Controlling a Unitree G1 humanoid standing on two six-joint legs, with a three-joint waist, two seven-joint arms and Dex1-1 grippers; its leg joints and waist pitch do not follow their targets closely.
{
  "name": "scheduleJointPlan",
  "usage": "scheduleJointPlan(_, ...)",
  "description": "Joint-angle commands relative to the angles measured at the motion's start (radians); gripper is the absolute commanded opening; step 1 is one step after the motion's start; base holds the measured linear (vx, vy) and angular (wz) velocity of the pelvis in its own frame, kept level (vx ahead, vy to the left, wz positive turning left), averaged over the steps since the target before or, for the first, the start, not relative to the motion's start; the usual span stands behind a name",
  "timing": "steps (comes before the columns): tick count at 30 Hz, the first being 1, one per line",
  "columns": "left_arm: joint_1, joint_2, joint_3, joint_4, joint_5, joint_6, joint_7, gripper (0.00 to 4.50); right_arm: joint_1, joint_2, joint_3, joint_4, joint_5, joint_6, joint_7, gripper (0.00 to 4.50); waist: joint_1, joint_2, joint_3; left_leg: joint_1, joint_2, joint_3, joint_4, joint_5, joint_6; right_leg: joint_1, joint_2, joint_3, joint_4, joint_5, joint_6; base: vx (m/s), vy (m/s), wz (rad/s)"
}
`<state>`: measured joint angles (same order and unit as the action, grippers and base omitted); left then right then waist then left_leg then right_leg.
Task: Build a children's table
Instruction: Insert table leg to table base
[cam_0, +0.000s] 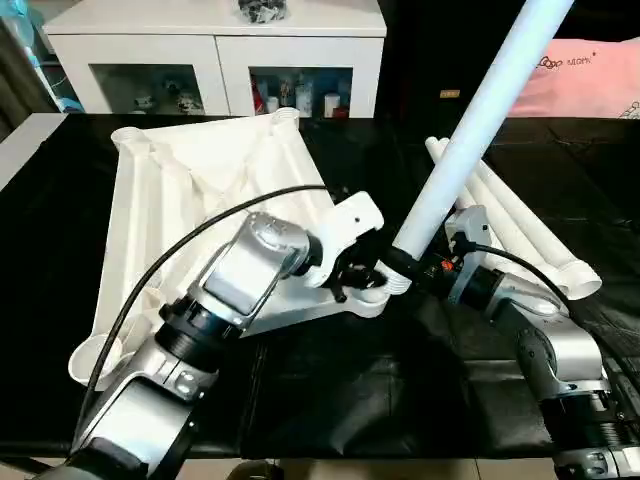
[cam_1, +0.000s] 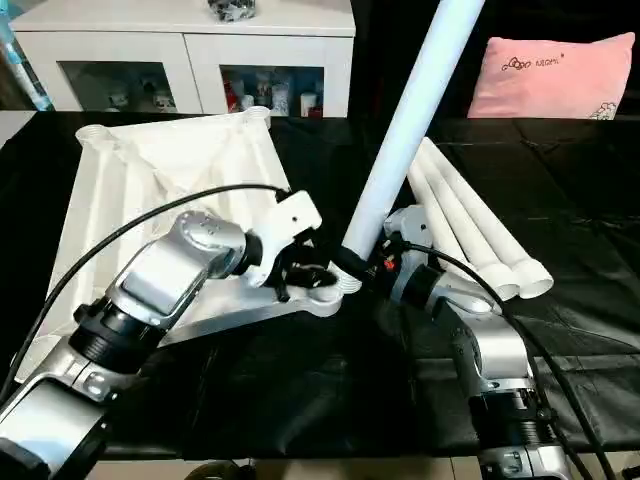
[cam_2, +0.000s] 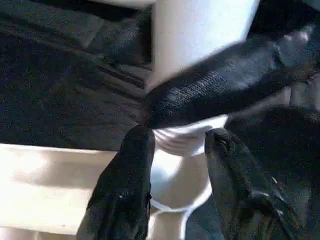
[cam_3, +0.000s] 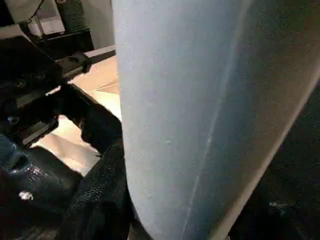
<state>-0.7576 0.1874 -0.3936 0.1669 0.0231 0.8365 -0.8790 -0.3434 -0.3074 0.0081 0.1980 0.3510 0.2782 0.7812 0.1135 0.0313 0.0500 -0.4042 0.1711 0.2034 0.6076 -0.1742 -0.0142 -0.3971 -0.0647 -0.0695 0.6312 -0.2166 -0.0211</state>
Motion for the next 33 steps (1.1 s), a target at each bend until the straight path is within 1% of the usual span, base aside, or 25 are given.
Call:
scheduleJointPlan(1, -0.023, -0.014, 0.024, 0.015, -0.001, 0.006, 0.033, 1.86, 0.004, 0.004, -0.001, -0.034, 0.001, -0.014, -0.003, 1.93, 0.004, -0.013, -0.073, 0.023, 0.063, -0.04, -0.054, -0.066, 0.095, 0.056, -0.094, 0.052, -0.073, -0.011, -0.225, 0.0, 0.0, 0.0)
scheduleJointPlan(2, -0.031, -0.039, 0.048, 0.024, -0.013, 0.004, 0.058, 1.86, 0.005, 0.007, -0.005, -0.036, 0.002, -0.014, -0.007, 1.93, 0.004, -0.014, -0.073, 0.023, 0.064, -0.04, -0.055, -0.064, 0.095, 0.056, -0.094, 0.051, -0.072, -0.01, -0.227, 0.0, 0.0, 0.0)
scheduleJointPlan(5, 0.122, -0.01, 0.231, -0.263, -0.1, 0.1, 0.094, 1.86, 0.005, 0.019, -0.017, -0.03, 0.002, -0.022, -0.03, 1.93, 0.0, -0.017, -0.073, 0.016, 0.071, -0.044, -0.057, -0.057, 0.099, 0.062, -0.102, 0.049, -0.063, 0.019, -0.246, 0.0, 0.0, 0.0)
scheduleJointPlan(7, 0.199, 0.031, 0.289, -0.291, -0.12, 0.058, 0.087, 1.86, 0.001, 0.022, -0.02, -0.022, -0.001, -0.028, -0.036, 1.93, -0.005, -0.014, -0.073, 0.019, 0.068, -0.042, -0.054, -0.055, 0.108, 0.057, -0.097, 0.049, -0.067, 0.01, -0.247, 0.0, 0.0, 0.0)
scheduleJointPlan(8, 0.255, 0.067, 0.318, -0.279, -0.134, 0.008, 0.068, 1.86, -0.003, 0.025, -0.022, -0.017, -0.004, -0.033, -0.042, 1.93, -0.008, -0.008, -0.069, 0.019, 0.064, -0.04, -0.055, -0.073, 0.107, 0.051, -0.091, 0.049, -0.076, -0.032, -0.235, 0.0, 0.0, 0.0)
scheduleJointPlan(9, 0.301, 0.099, 0.337, -0.271, -0.142, -0.037, 0.051, 1.86, -0.006, 0.026, -0.022, -0.014, -0.006, -0.036, -0.047, 1.93, -0.012, -0.009, -0.065, 0.02, 0.061, -0.039, -0.059, -0.1, 0.096, 0.05, -0.086, 0.048, -0.083, -0.087, -0.213, 0.0, 0.0, 0.0)
scheduleJointPlan(11, 0.366, 0.128, 0.378, -0.279, -0.146, -0.075, 0.048, 1.86, -0.009, 0.027, -0.026, -0.009, -0.011, -0.041, -0.063, 1.93, -0.013, -0.002, -0.066, 0.027, 0.065, -0.044, -0.063, -0.126, 0.071, 0.045, -0.086, 0.049, -0.085, -0.14, -0.187, 0.0, 0.0, 0.0)
scheduleJointPlan(13, 0.391, 0.109, 0.426, -0.326, -0.132, -0.005, 0.107, 1.86, -0.005, 0.027, -0.033, -0.015, -0.013, -0.039, -0.076, 1.93, -0.015, -0.002, -0.067, 0.034, 0.072, -0.042, -0.068, -0.145, 0.045, 0.041, -0.083, 0.052, -0.081, -0.134, -0.188, 0.0, 0.0, 0.0)
scheduleJointPlan(15, 0.391, 0.067, 0.469, -0.365, -0.128, 0.06, 0.17, 1.86, 0.001, 0.026, -0.04, -0.02, -0.016, -0.037, -0.087, 1.93, -0.008, -0.001, -0.064, 0.038, 0.073, -0.04, -0.07, -0.161, 0.037, 0.037, -0.084, 0.054, -0.085, -0.136, -0.196, 0.0, 0.0, 0.0)
scheduleJointPlan(17, 0.402, -0.016, 0.534, -0.398, -0.164, 0.007, 0.252, 1.86, 0.012, 0.028, -0.049, -0.026, -0.02, -0.041, -0.106, 1.93, 0.004, 0.005, -0.06, 0.036, 0.075, -0.045, -0.074, -0.194, 0.022, 0.04, -0.092, 0.055, -0.09, -0.15, -0.2, 0.0, 0.0, 0.0)
scheduleJointPlan(18, 0.409, -0.012, 0.527, -0.405, -0.162, -0.021, 0.268, 1.86, 0.017, 0.029, -0.052, -0.031, -0.021, -0.043, -0.113, 1.93, 0.005, 0.008, -0.059, 0.035, 0.074, -0.045, -0.075, -0.206, 0.02, 0.04, -0.092, 0.055, -0.094, -0.163, -0.194, 0.0, 0.0, 0.0)
scheduleJointPlan(20, 0.416, -0.01, 0.518, -0.414, -0.154, -0.035, 0.286, 1.86, 0.022, 0.029, -0.054, -0.039, -0.02, -0.044, -0.118, 1.93, 0.001, 0.001, -0.059, 0.033, 0.071, -0.048, -0.081, -0.23, 0.015, 0.044, -0.09, 0.053, -0.095, -0.19, -0.173, 0.0, 0.0, 0.0)
scheduleJointPlan(21, 0.423, -0.008, 0.512, -0.421, -0.148, -0.044, 0.299, 1.86, 0.025, 0.029, -0.056, -0.043, -0.02, -0.044, -0.122, 1.93, 0.001, 0.016, -0.059, 0.036, 0.071, -0.05, -0.082, -0.252, 0.006, 0.04, -0.088, 0.053, -0.099, -0.202, -0.159, 0.0, 0.0, 0.0)
scheduleJointPlan(22, 0.419, -0.003, 0.501, -0.421, -0.121, -0.018, 0.336, 1.86, 0.03, 0.029, -0.059, -0.053, -0.021, -0.047, -0.129, 1.93, -0.002, 0.007, -0.06, 0.035, 0.07, -0.05, -0.083, -0.25, 0.005, 0.044, -0.088, 0.053, -0.099, -0.192, -0.154, 0.0, 0.0, 0.0)
scheduleJointPlan(23, 0.418, -0.005, 0.501, -0.421, -0.119, -0.012, 0.341, 1.86, 0.031, 0.03, -0.06, -0.056, -0.02, -0.047, -0.131, 1.93, 0.0, 0.028, -0.063, 0.035, 0.07, -0.054, -0.082, -0.249, 0.0, 0.042, -0.088, 0.053, -0.093, -0.181, -0.155, 0.0, 0.0, 0.0)
scheduleJointPlan(24, 0.411, -0.009, 0.503, -0.42, -0.11, 0.013, 0.363, 1.86, 0.034, 0.031, -0.064, -0.066, -0.018, -0.046, -0.139, 1.93, -0.008, 0.029, -0.061, 0.036, 0.072, -0.053, -0.084, -0.266, -0.002, 0.041, -0.083, 0.051, -0.1, -0.169, -0.153, 0.0, 0.0, 0.0)
scheduleJointPlan(25, 0.402, 0.029, 0.457, -0.425, -0.043, 0.051, 0.39, 1.86, 0.041, 0.033, -0.07, -0.09, -0.015, -0.043, -0.154, 1.93, -0.008, 0.022, -0.064, 0.033, 0.07, -0.055, -0.084, -0.246, 0.006, 0.048, -0.084, 0.05, -0.094, -0.146, -0.158, 0.0, 0.0, 0.0)
scheduleJointPlan(26, 0.401, 0.038, 0.448, -0.425, -0.035, 0.054, 0.389, 1.86, 0.042, 0.033, -0.07, -0.093, -0.015, -0.043, -0.156, 1.93, -0.007, 0.013, -0.064, 0.03, 0.067, -0.052, -0.082, -0.227, 0.018, 0.048, -0.085, 0.051, -0.097, -0.146, -0.154, 0.0, 0.0, 0.0)
scheduleJointPlan(27, 0.408, 0.053, 0.438, -0.422, -0.032, 0.028, 0.373, 1.86, 0.044, 0.035, -0.072, -0.101, -0.013, -0.04, -0.161, 1.93, -0.004, 0.01, -0.064, 0.029, 0.064, -0.048, -0.076, -0.194, 0.036, 0.046, -0.09, 0.054, -0.098, -0.158, -0.155, 0.0, 0.0, 0.0)
scheduleJointPlan(28, 0.442, 0.075, 0.443, -0.406, -0.042, -0.083, 0.322, 1.86, 0.053, 0.041, -0.069, -0.123, -0.011, -0.034, -0.175, 1.93, -0.001, -0.002, -0.063, 0.027, 0.063, -0.046, -0.074, -0.164, 0.051, 0.047, -0.093, 0.054, -0.102, -0.18, -0.152, 0.0, 0.0, 0.0)
scheduleJointPlan(29, 0.445, 0.077, 0.443, -0.405, -0.045, -0.091, 0.317, 1.86, 0.054, 0.041, -0.069, -0.124, -0.011, -0.033, -0.176, 1.93, 0.003, 0.007, -0.065, 0.025, 0.064, -0.048, -0.073, -0.148, 0.052, 0.047, -0.096, 0.054, -0.098, -0.182, -0.151, 0.0, 0.0, 0.0)
scheduleJointPlan(30, 0.46, 0.09, 0.443, -0.399, -0.061, -0.13, 0.29, 1.86, 0.056, 0.044, -0.068, -0.133, -0.008, -0.028, -0.182, 1.93, -0.005, -0.02, -0.065, 0.023, 0.065, -0.042, -0.074, -0.136, 0.057, 0.048, -0.091, 0.054, -0.1, -0.177, -0.148, 0.0, 0.0, 0.0)
scheduleJointPlan(31, 0.493, 0.122, 0.43, -0.378, -0.077, -0.202, 0.248, 1.86, 0.063, 0.052, -0.065, -0.149, -0.004, -0.016, -0.195, 1.93, -0.001, -0.017, -0.067, 0.026, 0.066, -0.043, -0.072, -0.106, 0.067, 0.042, -0.09, 0.053, -0.092, -0.156, -0.148, 0.0, 0.0, 0.0)
scheduleJointPlan(32, 0.508, 0.138, 0.418, -0.369, -0.069, -0.232, 0.241, 1.86, 0.067, 0.054, -0.06, -0.155, -0.006, -0.014, -0.197, 1.93, 0.0, -0.011, -0.067, 0.024, 0.064, -0.045, -0.073, -0.099, 0.067, 0.042, -0.089, 0.053, -0.089, -0.15, -0.147, 0.0, 0.0, 0.0)
scheduleJointPlan(33, 0.524, 0.16, 0.397, -0.369, -0.053, -0.228, 0.247, 1.86, 0.075, 0.057, -0.05, -0.166, -0.012, -0.011, -0.203, 1.93, -0.003, -0.007, -0.068, 0.03, 0.068, -0.044, -0.074, -0.106, 0.065, 0.036, -0.085, 0.052, -0.089, -0.143, -0.143, 0.0, 0.0, 0.0)
